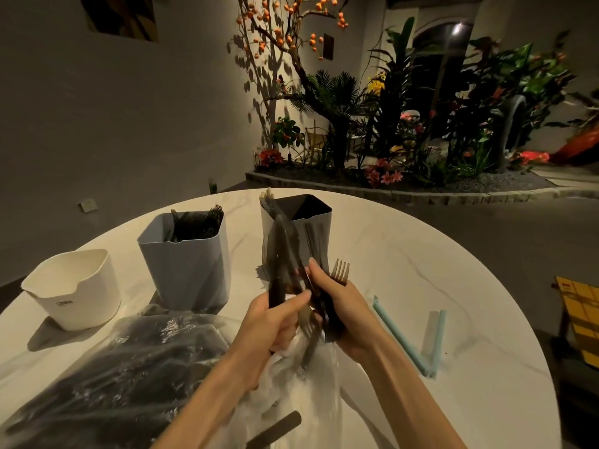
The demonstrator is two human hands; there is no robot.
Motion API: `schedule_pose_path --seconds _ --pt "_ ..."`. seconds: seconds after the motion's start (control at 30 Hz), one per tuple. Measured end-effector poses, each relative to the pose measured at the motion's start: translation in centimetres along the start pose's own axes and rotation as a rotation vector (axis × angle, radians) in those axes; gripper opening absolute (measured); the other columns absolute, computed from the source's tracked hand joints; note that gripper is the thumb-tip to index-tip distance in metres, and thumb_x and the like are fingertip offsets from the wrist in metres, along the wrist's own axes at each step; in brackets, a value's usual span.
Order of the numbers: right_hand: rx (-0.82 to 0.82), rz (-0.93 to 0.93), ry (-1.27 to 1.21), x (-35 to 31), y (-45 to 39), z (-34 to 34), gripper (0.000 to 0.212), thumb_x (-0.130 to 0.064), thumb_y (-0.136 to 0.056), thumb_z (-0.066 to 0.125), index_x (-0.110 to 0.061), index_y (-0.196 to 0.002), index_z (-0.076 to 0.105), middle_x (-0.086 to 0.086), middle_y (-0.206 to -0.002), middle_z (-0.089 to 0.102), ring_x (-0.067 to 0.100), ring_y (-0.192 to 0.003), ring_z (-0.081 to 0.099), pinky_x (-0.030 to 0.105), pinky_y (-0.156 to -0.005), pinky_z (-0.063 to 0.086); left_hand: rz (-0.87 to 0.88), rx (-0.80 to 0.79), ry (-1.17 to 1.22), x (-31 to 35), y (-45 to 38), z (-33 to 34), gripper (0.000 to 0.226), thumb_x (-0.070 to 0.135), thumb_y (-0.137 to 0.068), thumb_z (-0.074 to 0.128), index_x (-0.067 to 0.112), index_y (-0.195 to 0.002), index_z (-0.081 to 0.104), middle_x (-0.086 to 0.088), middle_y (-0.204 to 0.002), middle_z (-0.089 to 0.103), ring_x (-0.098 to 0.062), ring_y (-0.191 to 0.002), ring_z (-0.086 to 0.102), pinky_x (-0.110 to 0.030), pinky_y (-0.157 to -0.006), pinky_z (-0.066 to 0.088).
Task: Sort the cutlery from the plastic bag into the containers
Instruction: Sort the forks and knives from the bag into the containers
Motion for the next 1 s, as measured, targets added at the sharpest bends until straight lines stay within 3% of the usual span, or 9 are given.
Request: schedule_pose_path --seconds 0.17,0.3,0.37,0.47,0.53,0.7,0.8,0.93,1.0 --pt "0.027 0.014 0.013 0.3 -0.5 -0.5 0.043 -0.05 -0.088 0.069 -0.01 -0.098 0.08 0.013 -0.092 0.071 0.026 -0.089 0.068 0.039 -0.089 0.057 0.024 0.07 -0.046 0.0 -0.3 -0.3 0.036 0.042 -0.087 0.065 0.006 -0.088 0.065 -0.004 -0.06 0.044 -0.01 -0.045 0.035 -0.018 -0.043 0.03" --pt "0.022 0.023 0.032 0.3 -0.4 -0.4 0.037 -0.044 -0.09 0.07 -0.008 -0.093 0.079 0.006 -0.083 0.073 0.019 -0.081 0.071 0.03 -0.078 0.056 0.03 0.071 -0.033 -0.1 -0.2 -0.2 0.046 0.043 -0.085 0.066 -0.001 -0.098 0.064 -0.009 -0.066 0.052 -0.011 -0.042 0.038 -0.02 -0.043 0.033" --pt "0.033 0.021 0.049 0.3 -0.4 -0.3 0.033 -0.043 -0.092 0.068 -0.012 -0.089 0.079 -0.001 -0.079 0.073 0.012 -0.077 0.069 0.027 -0.077 0.054 0.027 0.076 0.011 0.1 -0.1 -0.2 0.038 0.039 -0.086 0.066 0.002 -0.095 0.063 -0.01 -0.066 0.054 -0.012 -0.041 0.038 -0.021 -0.043 0.035" --pt "0.013 0.001 0.02 0.2 -0.4 -0.2 0.035 -0.043 -0.094 0.064 -0.013 -0.102 0.078 0.006 -0.101 0.078 0.02 -0.097 0.073 0.033 -0.089 0.057 0.043 0.093 -0.004 0.3 0.1 -0.4 0.034 0.035 -0.092 0.065 0.003 -0.081 0.06 -0.008 -0.059 0.053 -0.012 -0.039 0.038 -0.021 -0.042 0.035" --pt "-0.01 0.009 0.018 0.1 -0.1 0.0 0.036 -0.045 -0.093 0.064 -0.015 -0.105 0.079 0.009 -0.105 0.077 0.022 -0.098 0.075 0.032 -0.084 0.06 0.054 0.119 -0.021 0.3 0.2 -0.6 0.039 0.036 -0.093 0.065 0.005 -0.072 0.058 -0.007 -0.056 0.053 -0.013 -0.038 0.038 -0.022 -0.042 0.036" --pt "-0.05 -0.017 0.044 0.3 0.0 0.3 0.034 -0.043 -0.096 0.062 -0.014 -0.103 0.079 0.011 -0.092 0.074 0.024 -0.087 0.073 0.03 -0.077 0.058 0.093 0.152 0.023 0.7 0.3 -0.8 0.036 0.037 -0.09 0.067 0.008 -0.069 0.064 -0.009 -0.057 0.051 -0.014 -0.038 0.037 -0.022 -0.041 0.034" --pt "-0.096 -0.022 -0.023 0.1 -0.3 0.3 0.04 -0.044 -0.099 0.056 -0.01 -0.106 0.075 0.002 -0.071 0.055 0.018 -0.067 0.06 0.028 -0.064 0.055 0.113 0.146 0.117 0.9 0.3 -1.1 0.029 0.036 -0.089 0.067 0.012 -0.072 0.069 -0.009 -0.058 0.045 -0.013 -0.038 0.035 -0.022 -0.04 0.028" --pt "-0.13 -0.046 -0.006 0.0 -0.2 0.2 0.043 -0.042 -0.103 0.047 -0.007 -0.104 0.073 0.003 -0.068 0.054 0.014 -0.063 0.053 0.026 -0.068 0.051 0.067 0.161 0.217 0.8 0.4 -1.0 0.028 0.031 -0.093 0.064 0.003 -0.087 0.064 -0.007 -0.06 0.049 -0.009 -0.036 0.041 -0.018 -0.035 0.031" --pt "-0.125 -0.054 0.004 -0.2 -0.1 0.0 0.044 -0.042 -0.104 0.044 -0.009 -0.102 0.074 0.003 -0.07 0.057 0.013 -0.064 0.055 0.025 -0.066 0.05 0.04 0.134 0.182 0.7 0.4 -0.9 0.031 0.035 -0.089 0.064 0.004 -0.085 0.06 -0.005 -0.063 0.05 -0.01 -0.041 0.041 -0.018 -0.036 0.032"
Point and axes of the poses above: each hand's wrist, its own y-axis away from the middle knuckle, its own z-axis out of the palm, x = y × z, the point moved 5 cm from there along -y, towards the middle knuckle
